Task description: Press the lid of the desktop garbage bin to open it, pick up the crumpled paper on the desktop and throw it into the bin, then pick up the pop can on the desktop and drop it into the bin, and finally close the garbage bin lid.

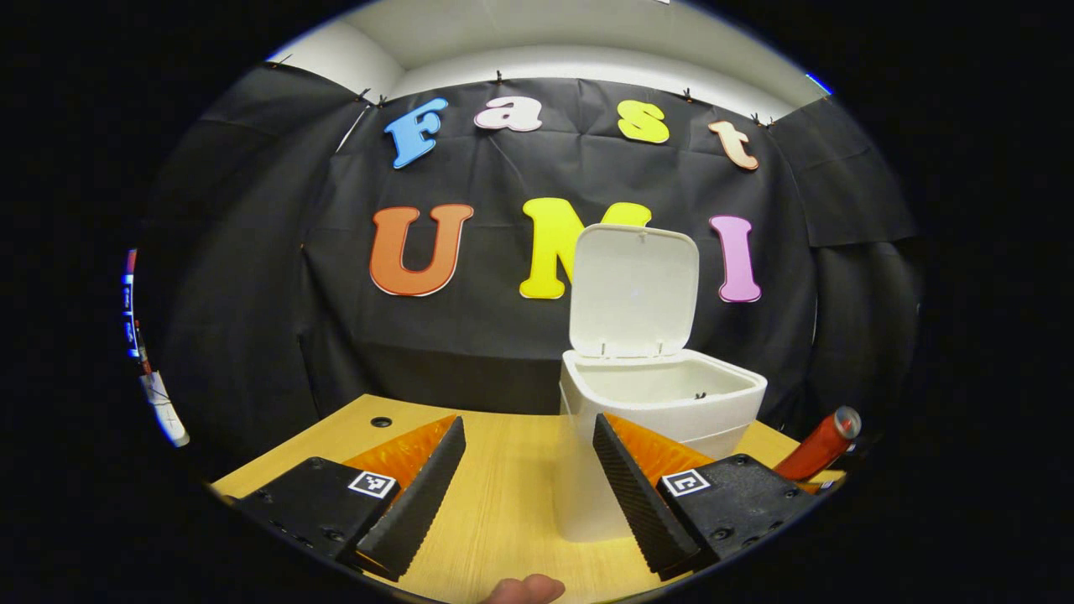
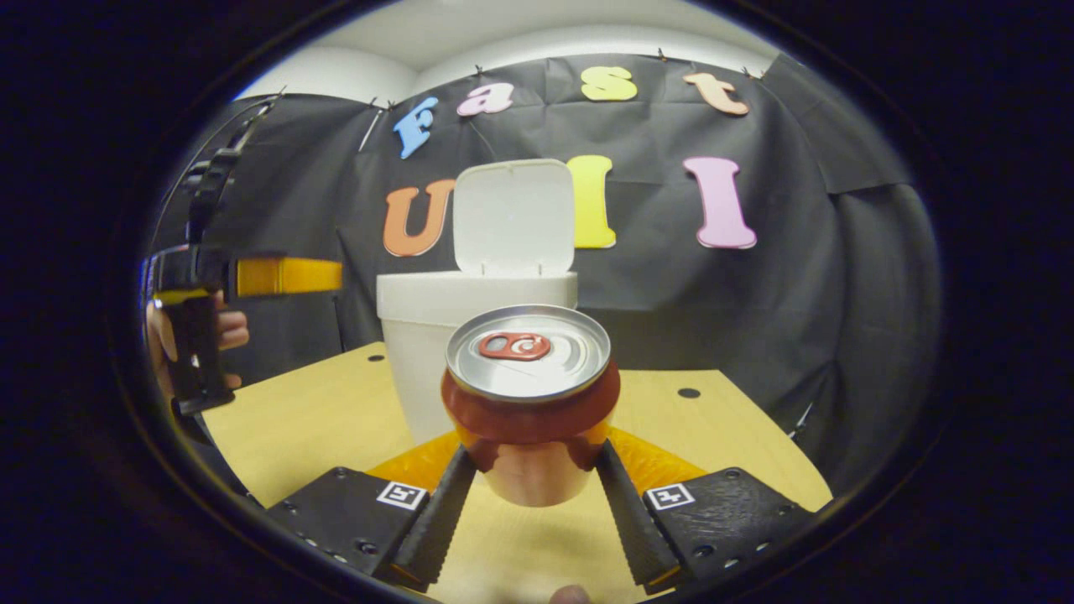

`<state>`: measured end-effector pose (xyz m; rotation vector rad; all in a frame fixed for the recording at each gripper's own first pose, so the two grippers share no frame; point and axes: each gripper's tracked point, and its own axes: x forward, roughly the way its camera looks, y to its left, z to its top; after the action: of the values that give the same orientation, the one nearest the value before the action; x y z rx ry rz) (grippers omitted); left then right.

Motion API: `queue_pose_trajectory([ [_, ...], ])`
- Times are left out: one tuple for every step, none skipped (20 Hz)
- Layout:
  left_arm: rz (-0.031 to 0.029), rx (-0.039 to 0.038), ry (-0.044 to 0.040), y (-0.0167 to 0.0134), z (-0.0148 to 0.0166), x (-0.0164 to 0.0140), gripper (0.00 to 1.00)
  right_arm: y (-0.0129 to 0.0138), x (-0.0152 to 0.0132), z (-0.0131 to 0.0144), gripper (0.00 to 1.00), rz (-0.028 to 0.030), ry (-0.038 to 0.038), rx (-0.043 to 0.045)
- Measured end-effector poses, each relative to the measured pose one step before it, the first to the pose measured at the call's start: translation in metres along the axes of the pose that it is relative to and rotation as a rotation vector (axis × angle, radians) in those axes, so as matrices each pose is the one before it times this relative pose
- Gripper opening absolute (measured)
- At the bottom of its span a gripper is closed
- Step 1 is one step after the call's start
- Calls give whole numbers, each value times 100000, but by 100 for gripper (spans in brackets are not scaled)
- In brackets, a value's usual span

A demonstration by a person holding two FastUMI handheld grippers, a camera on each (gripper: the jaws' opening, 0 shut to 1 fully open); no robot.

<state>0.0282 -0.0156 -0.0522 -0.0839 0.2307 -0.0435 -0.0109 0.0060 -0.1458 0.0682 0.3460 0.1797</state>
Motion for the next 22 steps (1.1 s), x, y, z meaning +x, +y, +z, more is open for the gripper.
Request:
queue_pose_trajectory([
  [1317,-21,892,1861,-2320,1074,99,702,179,1577,80,2368,-1205,-554],
  [1296,154,852,670,-819,-484,99,439,-6,1621,80,1653,-1655,-1262],
  [833,370,1102,510,-1052,-381,99,573,154,1584,80,2004,-1650,-886],
  [905,347,748,561,-789,-282,99,561,381,1405,80,1660,-1260,-992],
  [1171,478,790,686,-714,-421,99,462,325,1407,80,1528,-1347,-1224],
  [1044,161,579,566,-532,-381,99,262,481,1385,80,716,-1389,-1122],
  [796,-205,296,578,-520,-204,99,144,689,1338,80,427,-1440,-835],
  [515,-459,188,438,-295,-231,99,-67,688,1218,80,-229,-1142,-690],
  [530,-682,178,440,-346,-215,99,-107,833,1069,80,-394,-783,-158],
  [518,-752,222,420,-243,-202,99,86,876,899,80,162,-778,226],
  [338,-638,-26,377,-192,-174,99,-60,1008,836,81,-239,-308,109],
  [397,-294,-73,308,-19,-253,99,-181,915,720,80,-580,-494,140],
  [556,183,-314,312,10,-151,99,-132,1031,769,79,-784,-709,274],
  [492,270,-313,321,-10,-70,99,54,962,292,80,-693,220,387],
  [271,413,148,242,-22,-261,99,217,909,223,80,101,491,280],
  [388,417,66,239,26,-197,99,261,1028,45,80,255,1008,351],
  [424,357,-19,328,61,-223,99,87,888,-174,80,12,1558,294],
  [261,194,-246,173,66,-171,99,85,830,-172,80,37,1518,-203],
  [217,5,-282,137,78,-158,99,-13,734,-181,80,-405,1559,-767],
  [58,-68,-304,193,73,-124,99,-107,698,-295,80,-514,1509,-594],
  [179,-26,-199,43,78,-64,99,-61,681,-319,81,-464,1560,-380],
  [193,64,-29,50,-1,-53,99,-68,722,-420,81,-440,1718,-260],
])
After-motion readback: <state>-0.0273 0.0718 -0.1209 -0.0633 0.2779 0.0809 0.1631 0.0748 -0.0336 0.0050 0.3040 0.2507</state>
